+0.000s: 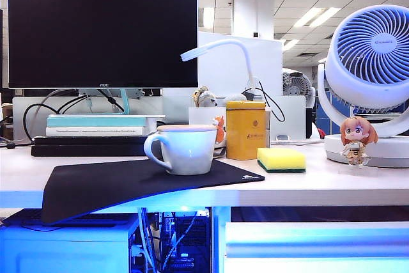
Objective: Open the drawer, place the cleaning sponge inside, then close the drawer.
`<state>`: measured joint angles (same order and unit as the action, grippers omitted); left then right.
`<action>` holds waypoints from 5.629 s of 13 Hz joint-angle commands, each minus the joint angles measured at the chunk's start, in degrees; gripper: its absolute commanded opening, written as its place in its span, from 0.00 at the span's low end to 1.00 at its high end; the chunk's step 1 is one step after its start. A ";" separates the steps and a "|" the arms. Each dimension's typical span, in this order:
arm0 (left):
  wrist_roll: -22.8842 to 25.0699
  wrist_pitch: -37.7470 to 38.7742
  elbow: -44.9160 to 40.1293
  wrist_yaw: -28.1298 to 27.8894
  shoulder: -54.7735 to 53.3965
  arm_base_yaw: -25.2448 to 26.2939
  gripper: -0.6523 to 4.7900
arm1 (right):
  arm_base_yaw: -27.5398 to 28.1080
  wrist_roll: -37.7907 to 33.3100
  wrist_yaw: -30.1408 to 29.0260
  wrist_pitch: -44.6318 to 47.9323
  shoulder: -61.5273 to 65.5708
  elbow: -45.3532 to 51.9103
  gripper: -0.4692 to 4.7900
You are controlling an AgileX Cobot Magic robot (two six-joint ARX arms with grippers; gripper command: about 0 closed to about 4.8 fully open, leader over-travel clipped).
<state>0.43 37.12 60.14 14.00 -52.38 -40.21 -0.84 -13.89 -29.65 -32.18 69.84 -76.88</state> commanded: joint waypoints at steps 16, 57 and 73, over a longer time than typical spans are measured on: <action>0.24 -0.37 0.07 0.28 0.04 -0.04 0.11 | -4.07 9.64 18.88 -1.90 15.58 22.56 1.00; 0.22 -0.31 0.07 0.31 0.07 -0.04 0.11 | -4.07 12.90 19.43 -7.93 29.05 26.77 1.00; 0.24 -0.31 0.07 0.33 0.07 -0.04 0.11 | -4.07 12.13 13.20 -6.51 22.23 26.21 1.00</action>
<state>0.43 37.19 60.14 14.04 -52.38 -40.21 -4.80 -0.73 -14.81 -39.46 93.06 -49.10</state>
